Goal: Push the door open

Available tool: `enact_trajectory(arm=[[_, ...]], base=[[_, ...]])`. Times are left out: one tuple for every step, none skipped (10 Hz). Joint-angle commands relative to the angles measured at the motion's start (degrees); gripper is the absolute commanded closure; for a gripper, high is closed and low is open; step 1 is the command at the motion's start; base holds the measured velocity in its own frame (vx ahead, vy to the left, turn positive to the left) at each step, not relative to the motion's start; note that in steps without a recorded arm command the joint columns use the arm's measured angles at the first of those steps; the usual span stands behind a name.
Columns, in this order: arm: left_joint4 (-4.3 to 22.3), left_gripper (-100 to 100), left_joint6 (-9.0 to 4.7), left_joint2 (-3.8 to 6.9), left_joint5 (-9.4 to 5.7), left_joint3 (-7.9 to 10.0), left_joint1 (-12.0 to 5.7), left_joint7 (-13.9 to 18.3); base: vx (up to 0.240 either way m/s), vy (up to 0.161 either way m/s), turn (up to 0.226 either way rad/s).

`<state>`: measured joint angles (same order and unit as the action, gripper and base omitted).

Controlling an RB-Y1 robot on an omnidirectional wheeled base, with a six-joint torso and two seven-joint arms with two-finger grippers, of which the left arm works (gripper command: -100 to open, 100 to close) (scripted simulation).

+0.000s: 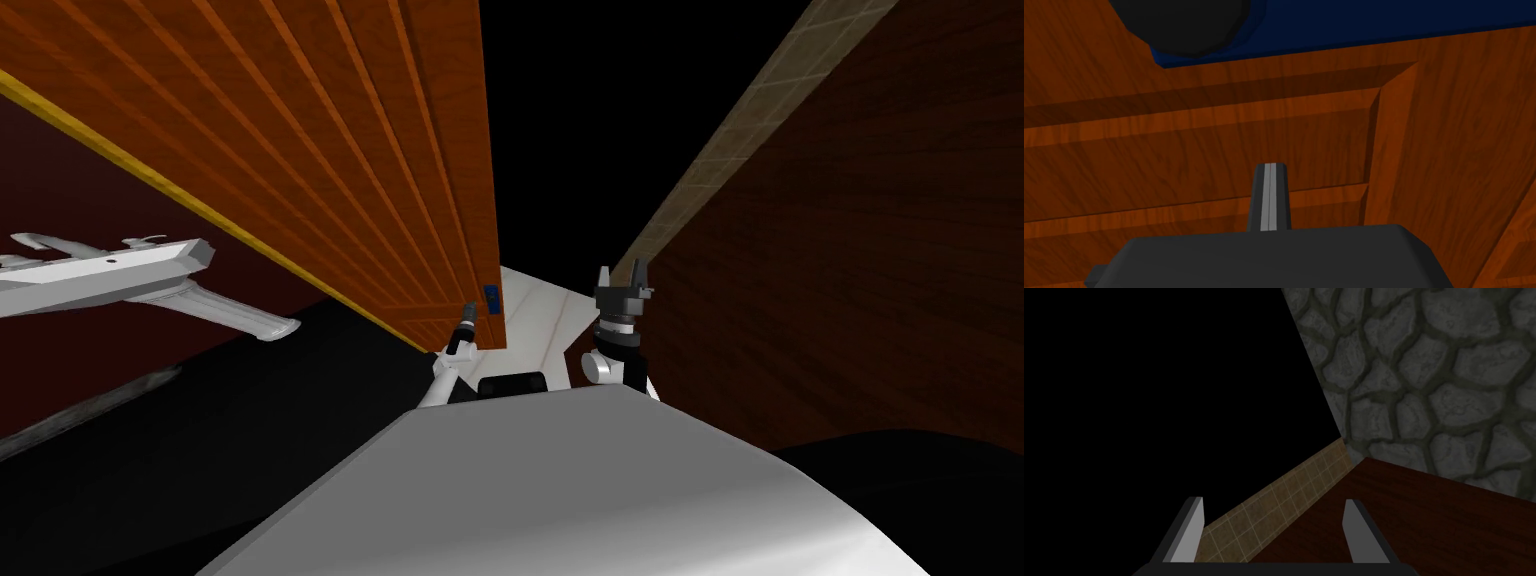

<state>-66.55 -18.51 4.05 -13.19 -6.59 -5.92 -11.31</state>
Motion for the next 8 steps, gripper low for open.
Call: enact_trajectory(arm=[[-0.2,-100,0.17,-0.33,0.15,-0.25,0.14,-0.4],[-0.5,-100,0.4,-1.16,0.3,-0.56,0.34,-1.0],[-0.7,-100,0.56,-2.0,0.4,-0.77,0.48,-1.3],[-1.0,-100,0.71,-3.02,0.49,-0.97,0.6,-1.7],[-1.2,-100,0.84,-4.15,0.58,-1.15,0.71,-2.0],[-1.3,-100,0.94,-5.27,0.64,-1.29,0.8,-2.3],[-1.4,-100,1.02,-6.2,0.69,-1.39,0.86,-2.4],[-1.1,-100,0.77,-5.51,0.64,-1.35,0.77,-2.2]], base=[[-0.188,-0.075,0.022],[-0.241,-0.049,0.09],[-0.275,-0.046,0.079],[-0.243,-0.046,0.053],[-0.182,-0.054,0.052],[-0.14,-0.035,0.053],[-0.109,-0.015,0.026],[-0.045,-0.008,0.0]])
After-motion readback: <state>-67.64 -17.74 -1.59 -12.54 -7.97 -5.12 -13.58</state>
